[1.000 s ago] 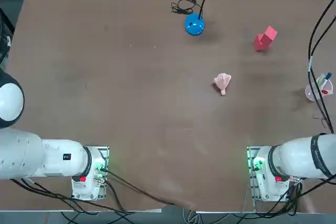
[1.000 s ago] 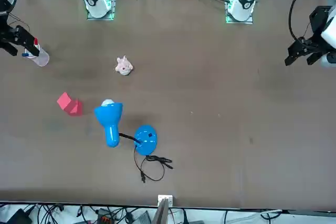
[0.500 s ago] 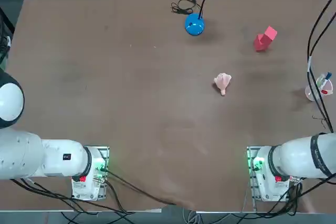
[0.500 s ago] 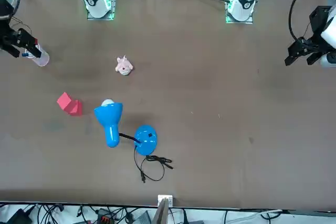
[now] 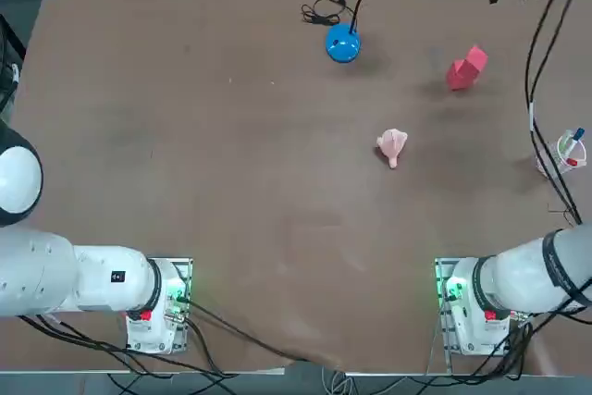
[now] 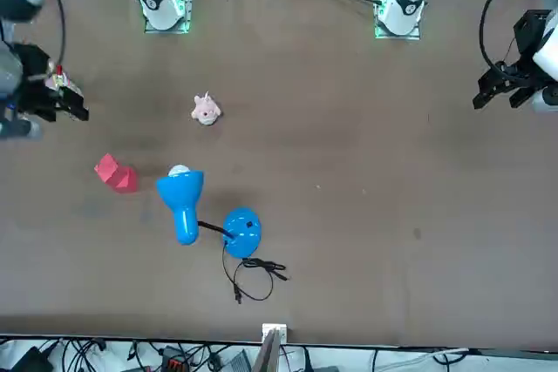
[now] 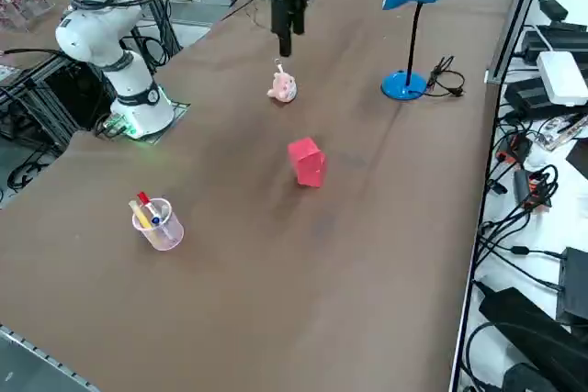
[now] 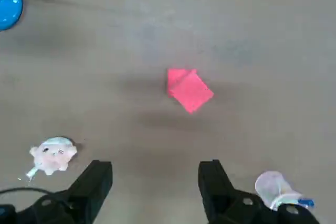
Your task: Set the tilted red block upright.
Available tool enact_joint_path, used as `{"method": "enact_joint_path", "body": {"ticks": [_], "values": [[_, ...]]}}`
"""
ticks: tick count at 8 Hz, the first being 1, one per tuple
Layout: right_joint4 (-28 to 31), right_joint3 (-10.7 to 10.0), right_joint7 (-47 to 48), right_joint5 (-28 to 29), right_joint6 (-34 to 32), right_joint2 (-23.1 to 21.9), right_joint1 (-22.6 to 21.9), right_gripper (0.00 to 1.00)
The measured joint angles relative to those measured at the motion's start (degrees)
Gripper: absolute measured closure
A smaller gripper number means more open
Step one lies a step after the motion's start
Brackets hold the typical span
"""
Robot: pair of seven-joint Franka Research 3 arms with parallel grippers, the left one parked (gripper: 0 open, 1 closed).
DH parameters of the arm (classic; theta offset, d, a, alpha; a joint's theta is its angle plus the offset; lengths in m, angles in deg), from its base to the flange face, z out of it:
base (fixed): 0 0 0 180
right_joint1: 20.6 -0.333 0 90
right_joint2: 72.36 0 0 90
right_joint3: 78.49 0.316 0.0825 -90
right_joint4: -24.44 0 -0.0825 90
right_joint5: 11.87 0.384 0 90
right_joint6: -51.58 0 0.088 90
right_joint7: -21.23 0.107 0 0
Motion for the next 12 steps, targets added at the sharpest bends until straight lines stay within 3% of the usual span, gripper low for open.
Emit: {"method": "enact_joint_path", "body": {"ticks": [6,12], "values": [[2.24,-0.28,-33.37,0.04,8.56,5.86,-0.54,0.00],[8.55,-0.60,-47.23,0.04,19.34,9.85,1.82,0.00]]}}
